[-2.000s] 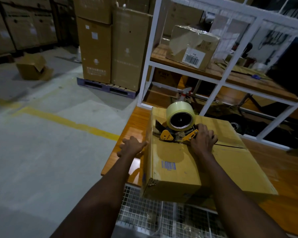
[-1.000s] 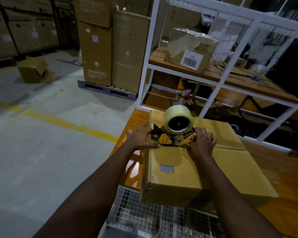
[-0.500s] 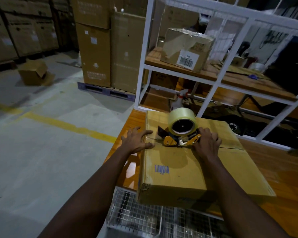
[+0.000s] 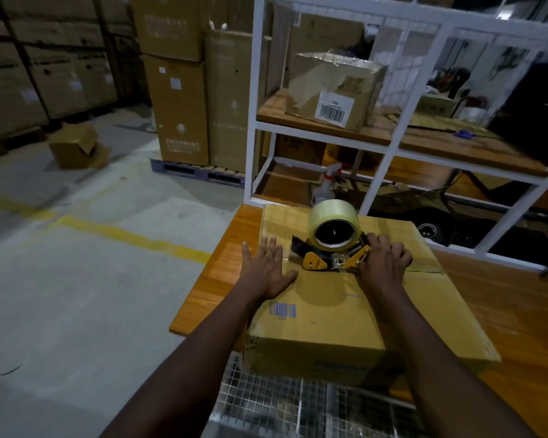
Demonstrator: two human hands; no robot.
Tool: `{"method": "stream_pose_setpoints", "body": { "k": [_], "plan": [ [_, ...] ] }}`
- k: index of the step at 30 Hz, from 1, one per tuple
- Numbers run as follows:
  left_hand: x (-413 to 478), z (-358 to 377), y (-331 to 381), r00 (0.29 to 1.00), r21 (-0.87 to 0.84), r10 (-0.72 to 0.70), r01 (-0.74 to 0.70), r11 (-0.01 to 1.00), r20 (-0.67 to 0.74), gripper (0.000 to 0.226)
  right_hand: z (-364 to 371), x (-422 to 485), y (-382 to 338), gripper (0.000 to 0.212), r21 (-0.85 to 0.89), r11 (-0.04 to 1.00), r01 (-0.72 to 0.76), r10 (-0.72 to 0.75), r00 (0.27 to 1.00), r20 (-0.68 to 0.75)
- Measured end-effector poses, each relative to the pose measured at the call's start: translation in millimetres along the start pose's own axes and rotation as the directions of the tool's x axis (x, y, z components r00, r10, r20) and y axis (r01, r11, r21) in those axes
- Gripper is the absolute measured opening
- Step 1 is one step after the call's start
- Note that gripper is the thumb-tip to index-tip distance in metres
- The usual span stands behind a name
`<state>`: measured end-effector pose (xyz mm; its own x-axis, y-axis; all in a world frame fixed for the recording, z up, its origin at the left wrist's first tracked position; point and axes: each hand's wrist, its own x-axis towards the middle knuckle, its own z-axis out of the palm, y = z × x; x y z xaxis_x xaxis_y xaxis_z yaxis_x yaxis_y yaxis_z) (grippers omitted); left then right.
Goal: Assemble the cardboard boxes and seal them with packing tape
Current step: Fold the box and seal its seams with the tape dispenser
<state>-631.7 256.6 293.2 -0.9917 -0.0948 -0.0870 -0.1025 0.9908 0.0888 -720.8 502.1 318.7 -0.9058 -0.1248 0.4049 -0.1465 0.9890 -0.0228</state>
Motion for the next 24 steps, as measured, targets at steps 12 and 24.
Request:
{"method": "stream_pose_setpoints", "body": {
  "k": [12, 24],
  "plan": [
    [0.4, -5.4, 6.4, 0.996, 0.084, -0.079, 0.076, 0.994, 0.042, 0.087, 0.4, 15.1, 98.3, 0.048, 0.036, 0.999, -0.029, 0.028, 0.999, 0.028],
    [15.7, 6.8, 102.7, 0.993, 0.054, -0.089, 0.085, 0.995, 0.072, 0.079, 4.1, 25.1, 108.2, 0.041, 0.033, 0.999, 0.025, -0.026, 0.999, 0.04]
  ]
}}
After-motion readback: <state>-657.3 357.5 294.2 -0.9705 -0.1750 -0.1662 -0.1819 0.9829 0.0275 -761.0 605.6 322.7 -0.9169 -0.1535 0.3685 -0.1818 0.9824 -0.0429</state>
